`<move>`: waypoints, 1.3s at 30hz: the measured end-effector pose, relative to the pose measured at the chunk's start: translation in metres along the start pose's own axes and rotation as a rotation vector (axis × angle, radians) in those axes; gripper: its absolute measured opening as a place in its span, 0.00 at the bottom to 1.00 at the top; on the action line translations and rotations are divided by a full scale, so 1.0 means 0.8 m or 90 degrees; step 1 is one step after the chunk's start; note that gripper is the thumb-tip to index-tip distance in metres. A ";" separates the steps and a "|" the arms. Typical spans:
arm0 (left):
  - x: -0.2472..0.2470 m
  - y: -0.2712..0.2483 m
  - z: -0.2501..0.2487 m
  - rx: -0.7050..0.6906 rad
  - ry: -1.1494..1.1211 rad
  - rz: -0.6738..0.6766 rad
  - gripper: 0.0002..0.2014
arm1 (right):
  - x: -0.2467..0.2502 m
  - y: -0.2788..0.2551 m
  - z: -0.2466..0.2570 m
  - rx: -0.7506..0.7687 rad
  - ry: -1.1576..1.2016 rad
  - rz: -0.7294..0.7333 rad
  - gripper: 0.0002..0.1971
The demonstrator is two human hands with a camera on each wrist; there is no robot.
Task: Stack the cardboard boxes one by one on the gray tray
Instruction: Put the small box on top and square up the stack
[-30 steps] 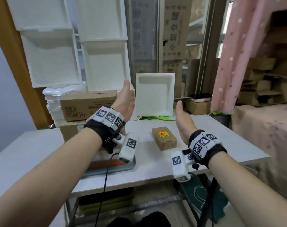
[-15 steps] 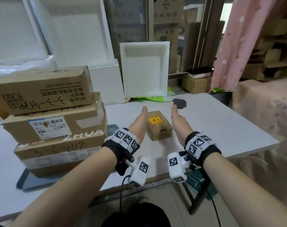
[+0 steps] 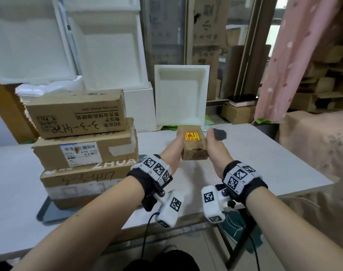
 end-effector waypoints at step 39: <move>0.294 -0.199 -0.262 -0.051 0.100 -0.224 0.41 | -0.236 -0.107 0.257 0.410 -0.188 0.172 0.21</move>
Point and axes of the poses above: each hand's wrist, its own y-axis towards the middle knuckle, its own x-axis out of the back of the hand, z = x × y, the point moved 3 cm from there along y, towards the middle knuckle, and after that the axes turned 1 degree about z, right-handed, at the moved point
